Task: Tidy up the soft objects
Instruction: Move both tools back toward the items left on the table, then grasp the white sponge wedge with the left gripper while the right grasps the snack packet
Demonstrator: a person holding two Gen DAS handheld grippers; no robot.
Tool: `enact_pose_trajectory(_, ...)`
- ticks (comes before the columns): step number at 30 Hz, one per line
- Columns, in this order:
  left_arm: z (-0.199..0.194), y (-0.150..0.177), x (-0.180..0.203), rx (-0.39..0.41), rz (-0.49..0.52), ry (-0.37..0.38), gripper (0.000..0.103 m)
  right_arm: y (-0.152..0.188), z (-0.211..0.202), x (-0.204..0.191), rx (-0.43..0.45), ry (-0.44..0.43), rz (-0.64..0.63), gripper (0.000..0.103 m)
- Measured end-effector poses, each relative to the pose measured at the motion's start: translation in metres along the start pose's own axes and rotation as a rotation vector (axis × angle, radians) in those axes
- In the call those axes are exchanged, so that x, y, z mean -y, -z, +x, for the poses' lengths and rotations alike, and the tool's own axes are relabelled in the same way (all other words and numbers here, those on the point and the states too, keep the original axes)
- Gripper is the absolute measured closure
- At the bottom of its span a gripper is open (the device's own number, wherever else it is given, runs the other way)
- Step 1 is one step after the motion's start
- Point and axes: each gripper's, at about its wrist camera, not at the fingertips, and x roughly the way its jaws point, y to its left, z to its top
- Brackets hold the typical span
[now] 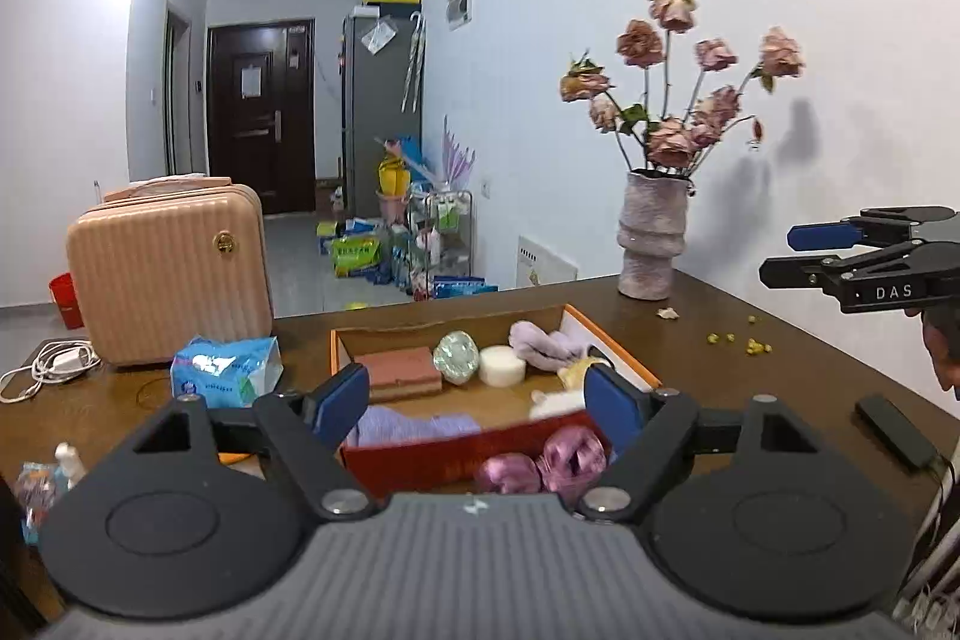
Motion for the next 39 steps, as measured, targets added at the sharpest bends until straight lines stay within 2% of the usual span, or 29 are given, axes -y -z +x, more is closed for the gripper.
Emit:
enact_pose_trajectory(4,-0.029,0.038,0.012,0.018,0.019,-0.005,0.02,0.034,-0.031,-0.02,0.029,-0.021,0.028,0.037)
enact_pose_trajectory(11,-0.063,0.098,0.02,0.005,-0.004,-0.006,0.017,0.104,-0.07,-0.049,0.012,-0.031,0.097,0.033)
enact_pose_trajectory(16,-0.079,0.142,0.02,-0.051,-0.095,-0.006,0.017,0.153,-0.091,-0.069,-0.039,-0.006,0.147,0.032)
enact_pose_trajectory(20,-0.082,0.164,0.018,-0.103,-0.149,-0.003,0.017,0.182,-0.103,-0.077,-0.079,-0.016,0.226,0.032)
enact_pose_trajectory(23,-0.075,0.171,0.017,-0.141,-0.142,-0.012,0.017,0.19,-0.102,-0.078,-0.099,-0.015,0.245,0.032)
enact_pose_trajectory(32,-0.044,0.164,0.015,-0.178,-0.147,-0.012,0.017,0.188,-0.077,-0.072,-0.126,-0.026,0.262,0.035)
enact_pose_trajectory(35,-0.023,0.16,0.016,-0.203,-0.144,-0.001,0.017,0.185,-0.064,-0.071,-0.123,-0.077,0.289,0.044)
enact_pose_trajectory(39,0.017,0.151,0.024,-0.225,-0.118,0.041,0.017,0.184,-0.031,-0.083,-0.165,-0.17,0.288,0.046)
